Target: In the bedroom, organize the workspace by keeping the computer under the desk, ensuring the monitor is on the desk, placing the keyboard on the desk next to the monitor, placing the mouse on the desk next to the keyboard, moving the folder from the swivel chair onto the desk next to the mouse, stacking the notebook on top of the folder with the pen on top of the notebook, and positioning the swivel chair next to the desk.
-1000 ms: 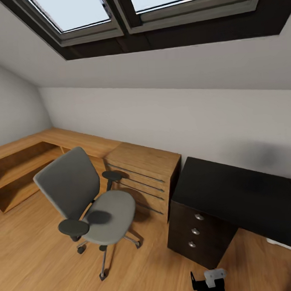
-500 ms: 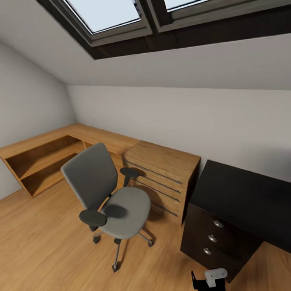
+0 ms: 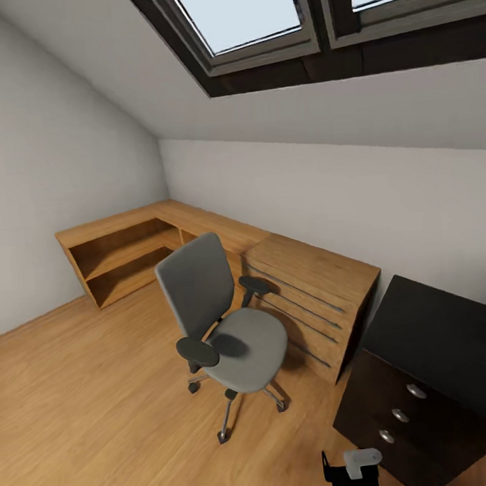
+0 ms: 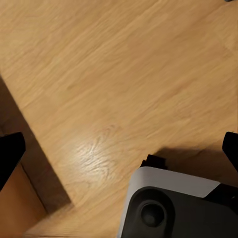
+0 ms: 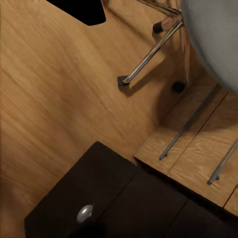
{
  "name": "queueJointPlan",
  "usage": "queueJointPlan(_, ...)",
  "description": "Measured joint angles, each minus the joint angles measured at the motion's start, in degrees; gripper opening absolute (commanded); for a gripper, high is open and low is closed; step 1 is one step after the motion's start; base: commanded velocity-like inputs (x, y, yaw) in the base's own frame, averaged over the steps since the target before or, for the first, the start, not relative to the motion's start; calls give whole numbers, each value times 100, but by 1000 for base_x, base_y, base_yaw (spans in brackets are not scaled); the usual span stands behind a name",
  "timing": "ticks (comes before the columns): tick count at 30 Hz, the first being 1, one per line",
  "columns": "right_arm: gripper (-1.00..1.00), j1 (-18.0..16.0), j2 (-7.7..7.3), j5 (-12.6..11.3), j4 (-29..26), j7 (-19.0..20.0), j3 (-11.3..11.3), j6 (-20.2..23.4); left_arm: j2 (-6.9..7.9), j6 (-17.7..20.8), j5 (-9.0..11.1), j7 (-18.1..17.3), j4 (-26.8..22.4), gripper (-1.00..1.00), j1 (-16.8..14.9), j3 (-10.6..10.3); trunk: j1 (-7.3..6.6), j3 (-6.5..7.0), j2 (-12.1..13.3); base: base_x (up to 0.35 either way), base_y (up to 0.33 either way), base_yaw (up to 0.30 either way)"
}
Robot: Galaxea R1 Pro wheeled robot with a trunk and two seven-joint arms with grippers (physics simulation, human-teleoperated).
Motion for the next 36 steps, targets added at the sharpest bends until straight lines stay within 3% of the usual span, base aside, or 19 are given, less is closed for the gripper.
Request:
queueJointPlan(10, 100, 0, -10, 3, 37, -8, 9, -435, -4, 6, 4, -1, -1, 100, 0, -5, 1, 33, 0, -182, 175, 263)
queueJointPlan(18, 100, 0, -4, -1, 42, -10, 11, -489, -8, 7, 4, -2, -1, 100, 0, -5, -1, 81, 0, -33, 28, 213)
queueJointPlan(36, 100, 0, -11, 7, 42, -1, 46, -498, -8, 8, 5, -3, 0, 100, 0, -5, -1, 85, 0, -1, 1, -7)
